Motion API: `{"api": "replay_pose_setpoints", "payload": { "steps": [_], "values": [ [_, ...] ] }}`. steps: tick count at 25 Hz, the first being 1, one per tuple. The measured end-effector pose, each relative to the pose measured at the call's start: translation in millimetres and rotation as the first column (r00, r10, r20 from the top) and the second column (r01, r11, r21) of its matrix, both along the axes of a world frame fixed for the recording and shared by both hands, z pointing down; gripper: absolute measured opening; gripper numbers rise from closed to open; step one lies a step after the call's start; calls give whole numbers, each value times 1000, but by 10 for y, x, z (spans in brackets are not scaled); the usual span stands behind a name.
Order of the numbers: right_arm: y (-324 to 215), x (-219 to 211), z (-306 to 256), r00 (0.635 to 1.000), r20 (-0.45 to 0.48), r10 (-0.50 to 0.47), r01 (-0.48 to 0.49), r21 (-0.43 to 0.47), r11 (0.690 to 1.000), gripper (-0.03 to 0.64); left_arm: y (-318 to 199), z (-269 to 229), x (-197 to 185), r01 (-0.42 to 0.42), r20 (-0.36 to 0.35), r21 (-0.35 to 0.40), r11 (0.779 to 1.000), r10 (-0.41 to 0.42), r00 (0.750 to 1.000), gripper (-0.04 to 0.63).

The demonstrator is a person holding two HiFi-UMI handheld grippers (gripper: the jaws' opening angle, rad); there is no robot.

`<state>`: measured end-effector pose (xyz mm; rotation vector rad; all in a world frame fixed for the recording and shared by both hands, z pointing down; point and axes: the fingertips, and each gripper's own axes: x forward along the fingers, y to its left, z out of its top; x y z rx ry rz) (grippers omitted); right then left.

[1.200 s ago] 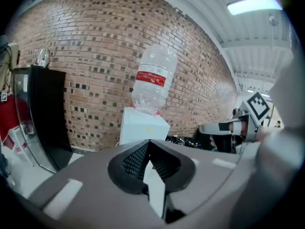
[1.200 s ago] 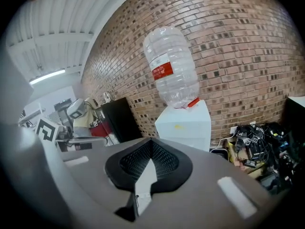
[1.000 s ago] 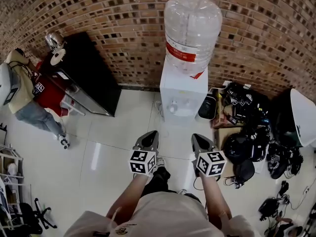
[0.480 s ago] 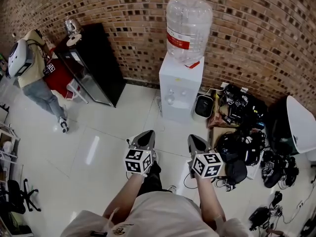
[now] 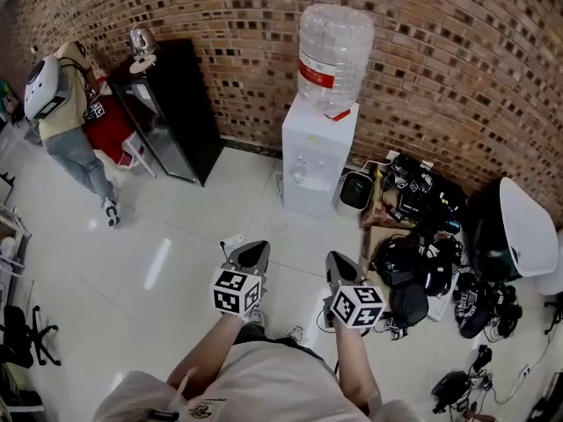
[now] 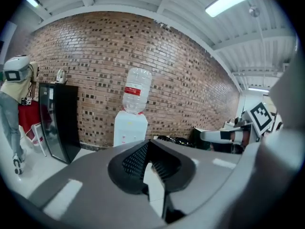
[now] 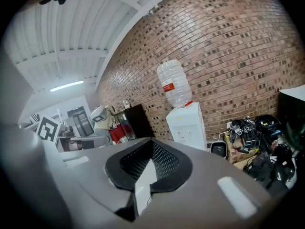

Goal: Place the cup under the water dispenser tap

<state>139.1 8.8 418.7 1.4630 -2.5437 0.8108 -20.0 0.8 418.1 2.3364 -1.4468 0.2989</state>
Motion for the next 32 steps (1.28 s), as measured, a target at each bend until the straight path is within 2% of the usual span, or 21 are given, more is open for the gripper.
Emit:
{"api": "replay_pose_setpoints", "payload": {
  "steps": [6,12,19,32],
  "values": [
    [77,-214,-92,999,-54,0,2,25,1000,0,-26,-83,-57,-33,-25,19,999,34,999,12],
    [136,-514,-180,996,-90,-19,24,48,999,0,17,7,-250,-32,-37,7,999,33,999,12],
    [83,-613,-262,994,-107,17,-11,60,998,0,-46,-11,-483,-29,-51,8,1000,29,998,12],
    [-33,-806,-274,991,-132,10,-2,62,998,0,-162,-9,-579,-49,-65,17,999,50,997,12]
  ]
}}
